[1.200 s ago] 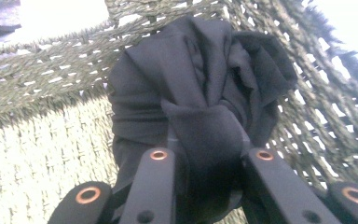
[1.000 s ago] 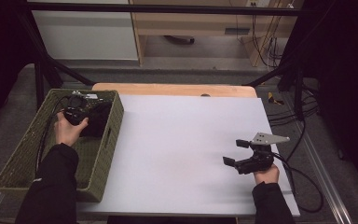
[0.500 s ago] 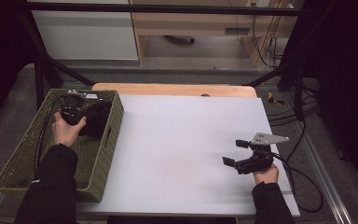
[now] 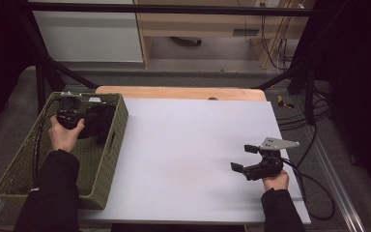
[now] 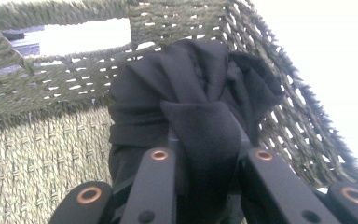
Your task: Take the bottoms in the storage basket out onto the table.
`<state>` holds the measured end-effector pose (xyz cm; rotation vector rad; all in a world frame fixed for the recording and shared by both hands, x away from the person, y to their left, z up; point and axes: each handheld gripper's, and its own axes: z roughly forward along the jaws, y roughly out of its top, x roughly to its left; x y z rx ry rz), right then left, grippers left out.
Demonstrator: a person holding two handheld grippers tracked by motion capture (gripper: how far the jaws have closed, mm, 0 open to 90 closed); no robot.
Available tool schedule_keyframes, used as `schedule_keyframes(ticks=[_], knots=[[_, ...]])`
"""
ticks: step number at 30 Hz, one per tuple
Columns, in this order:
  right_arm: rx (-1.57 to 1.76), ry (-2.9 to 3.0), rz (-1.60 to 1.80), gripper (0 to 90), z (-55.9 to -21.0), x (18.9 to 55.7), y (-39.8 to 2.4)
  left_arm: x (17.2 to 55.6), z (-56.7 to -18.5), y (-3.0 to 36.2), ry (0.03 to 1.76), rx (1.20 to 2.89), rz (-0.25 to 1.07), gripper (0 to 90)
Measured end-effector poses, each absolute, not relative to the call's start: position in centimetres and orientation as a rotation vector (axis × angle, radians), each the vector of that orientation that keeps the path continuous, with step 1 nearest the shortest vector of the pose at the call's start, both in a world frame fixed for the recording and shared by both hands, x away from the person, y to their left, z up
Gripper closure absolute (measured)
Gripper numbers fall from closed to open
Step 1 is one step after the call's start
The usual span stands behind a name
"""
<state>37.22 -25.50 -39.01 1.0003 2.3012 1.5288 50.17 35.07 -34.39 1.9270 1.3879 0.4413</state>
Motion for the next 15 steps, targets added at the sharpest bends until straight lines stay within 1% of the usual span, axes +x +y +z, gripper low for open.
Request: schedule_keyframes(ticks=[9,15], knots=[[0.998,2.300,1.532,3.9,-39.0,37.2,-25.5,49.6,-33.8,35.7,1.369,1.848,0.449,80.2],[0.998,2.301,1.531,3.9,-39.0,37.2,-25.5,49.1,-33.2,35.8,1.327,1.802,0.463,80.3]])
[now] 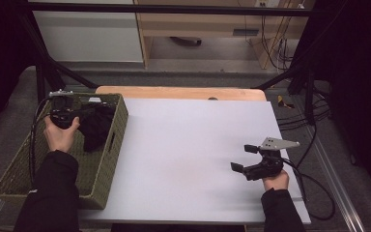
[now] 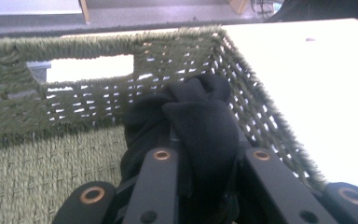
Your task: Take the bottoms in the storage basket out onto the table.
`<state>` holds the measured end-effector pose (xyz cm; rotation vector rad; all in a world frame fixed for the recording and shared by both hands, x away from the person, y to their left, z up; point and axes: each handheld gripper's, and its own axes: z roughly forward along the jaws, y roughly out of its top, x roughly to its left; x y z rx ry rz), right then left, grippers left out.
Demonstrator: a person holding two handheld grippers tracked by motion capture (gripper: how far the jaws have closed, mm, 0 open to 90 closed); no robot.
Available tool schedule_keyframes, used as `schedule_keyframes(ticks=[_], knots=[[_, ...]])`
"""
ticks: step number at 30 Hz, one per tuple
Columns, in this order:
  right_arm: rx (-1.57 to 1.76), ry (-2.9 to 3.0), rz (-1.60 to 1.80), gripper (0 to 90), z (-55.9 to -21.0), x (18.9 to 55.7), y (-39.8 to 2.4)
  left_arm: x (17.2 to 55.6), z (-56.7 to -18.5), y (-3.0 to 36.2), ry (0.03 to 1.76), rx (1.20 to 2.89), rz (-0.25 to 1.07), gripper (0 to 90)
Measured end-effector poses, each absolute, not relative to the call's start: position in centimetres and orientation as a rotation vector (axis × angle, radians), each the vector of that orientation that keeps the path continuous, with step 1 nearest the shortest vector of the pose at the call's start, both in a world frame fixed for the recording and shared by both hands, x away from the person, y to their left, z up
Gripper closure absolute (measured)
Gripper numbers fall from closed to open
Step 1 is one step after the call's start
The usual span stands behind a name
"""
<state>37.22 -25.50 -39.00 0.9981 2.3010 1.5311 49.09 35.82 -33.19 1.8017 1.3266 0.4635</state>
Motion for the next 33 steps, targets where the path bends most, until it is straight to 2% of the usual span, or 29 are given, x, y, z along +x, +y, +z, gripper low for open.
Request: schedule_keyframes(ticks=[14,33], knots=[[0.998,2.297,1.533,3.9,-39.0,37.2,-25.5,48.5,-31.6,35.7,1.286,1.791,0.498,80.4],[1.001,2.300,1.531,3.9,-39.0,37.3,-25.5,46.0,-26.6,35.6,1.146,1.829,0.556,80.3]])
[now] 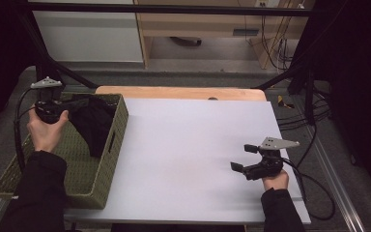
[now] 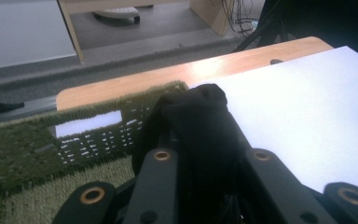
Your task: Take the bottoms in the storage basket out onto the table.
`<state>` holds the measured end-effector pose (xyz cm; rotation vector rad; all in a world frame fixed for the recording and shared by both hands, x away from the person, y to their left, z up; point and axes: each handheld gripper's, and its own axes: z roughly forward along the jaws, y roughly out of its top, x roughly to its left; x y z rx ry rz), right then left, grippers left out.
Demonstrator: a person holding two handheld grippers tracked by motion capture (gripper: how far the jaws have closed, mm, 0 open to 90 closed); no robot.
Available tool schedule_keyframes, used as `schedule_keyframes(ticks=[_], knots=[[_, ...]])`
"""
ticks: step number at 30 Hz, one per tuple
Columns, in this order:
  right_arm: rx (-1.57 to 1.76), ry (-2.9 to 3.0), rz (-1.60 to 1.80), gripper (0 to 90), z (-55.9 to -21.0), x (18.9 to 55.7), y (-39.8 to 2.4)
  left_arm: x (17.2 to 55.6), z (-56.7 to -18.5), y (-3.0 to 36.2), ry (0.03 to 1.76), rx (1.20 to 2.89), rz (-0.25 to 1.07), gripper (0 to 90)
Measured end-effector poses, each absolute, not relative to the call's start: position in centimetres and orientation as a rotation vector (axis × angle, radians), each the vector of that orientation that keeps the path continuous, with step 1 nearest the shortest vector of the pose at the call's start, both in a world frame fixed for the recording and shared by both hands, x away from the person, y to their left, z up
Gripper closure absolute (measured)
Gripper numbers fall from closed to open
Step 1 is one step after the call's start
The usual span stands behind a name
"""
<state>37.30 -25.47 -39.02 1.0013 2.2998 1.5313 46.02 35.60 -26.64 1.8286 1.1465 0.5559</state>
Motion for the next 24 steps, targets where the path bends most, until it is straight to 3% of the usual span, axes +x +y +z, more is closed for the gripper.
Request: schedule_keyframes(ticks=[24], knots=[[1.002,2.296,1.534,3.9,-39.0,37.3,-25.5,43.2,-20.5,35.6,1.043,1.809,0.618,80.3]])
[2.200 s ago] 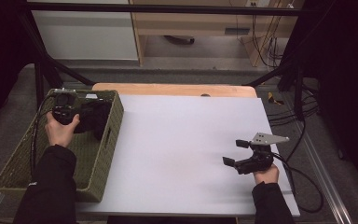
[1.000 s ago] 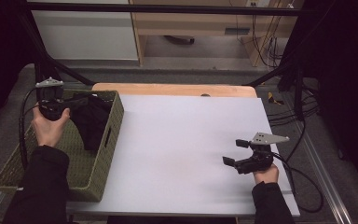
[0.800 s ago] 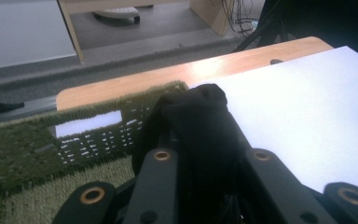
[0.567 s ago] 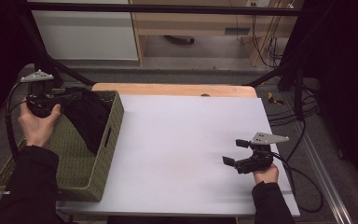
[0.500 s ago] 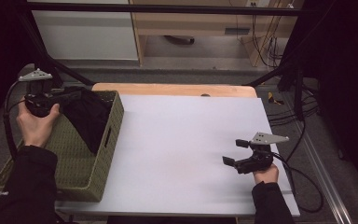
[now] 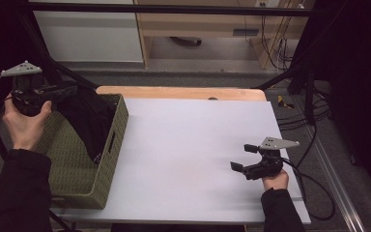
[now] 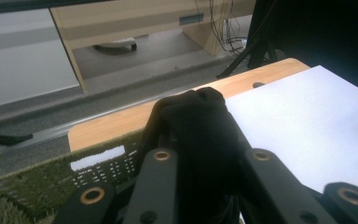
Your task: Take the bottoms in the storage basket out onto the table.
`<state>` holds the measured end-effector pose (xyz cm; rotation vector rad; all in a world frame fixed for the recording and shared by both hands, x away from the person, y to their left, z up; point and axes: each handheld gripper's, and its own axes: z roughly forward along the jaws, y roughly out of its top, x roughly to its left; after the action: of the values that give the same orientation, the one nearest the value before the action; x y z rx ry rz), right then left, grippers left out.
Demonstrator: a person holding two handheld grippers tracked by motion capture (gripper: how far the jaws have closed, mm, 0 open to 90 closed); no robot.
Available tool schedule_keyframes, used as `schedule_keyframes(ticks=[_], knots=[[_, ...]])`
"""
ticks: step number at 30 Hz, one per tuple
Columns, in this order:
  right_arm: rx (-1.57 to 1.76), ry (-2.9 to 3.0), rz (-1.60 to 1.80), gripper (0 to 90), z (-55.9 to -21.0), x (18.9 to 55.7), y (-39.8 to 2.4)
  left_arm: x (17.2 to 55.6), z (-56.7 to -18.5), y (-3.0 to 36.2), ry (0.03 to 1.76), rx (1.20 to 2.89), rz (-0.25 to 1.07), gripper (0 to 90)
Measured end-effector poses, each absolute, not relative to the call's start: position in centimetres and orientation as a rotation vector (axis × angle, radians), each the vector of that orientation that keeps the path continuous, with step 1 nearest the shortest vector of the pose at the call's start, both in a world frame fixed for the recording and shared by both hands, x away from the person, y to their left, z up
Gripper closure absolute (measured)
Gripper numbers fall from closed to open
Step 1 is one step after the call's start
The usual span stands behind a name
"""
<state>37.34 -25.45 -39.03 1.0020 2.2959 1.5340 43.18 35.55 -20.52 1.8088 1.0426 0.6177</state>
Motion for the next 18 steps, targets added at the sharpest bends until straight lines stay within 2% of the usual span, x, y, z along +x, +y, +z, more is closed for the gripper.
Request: schedule_keyframes(ticks=[18], knots=[[1.005,2.291,1.543,3.9,-39.0,37.3,-25.5,41.3,-16.8,34.1,0.949,1.800,0.647,80.3]])
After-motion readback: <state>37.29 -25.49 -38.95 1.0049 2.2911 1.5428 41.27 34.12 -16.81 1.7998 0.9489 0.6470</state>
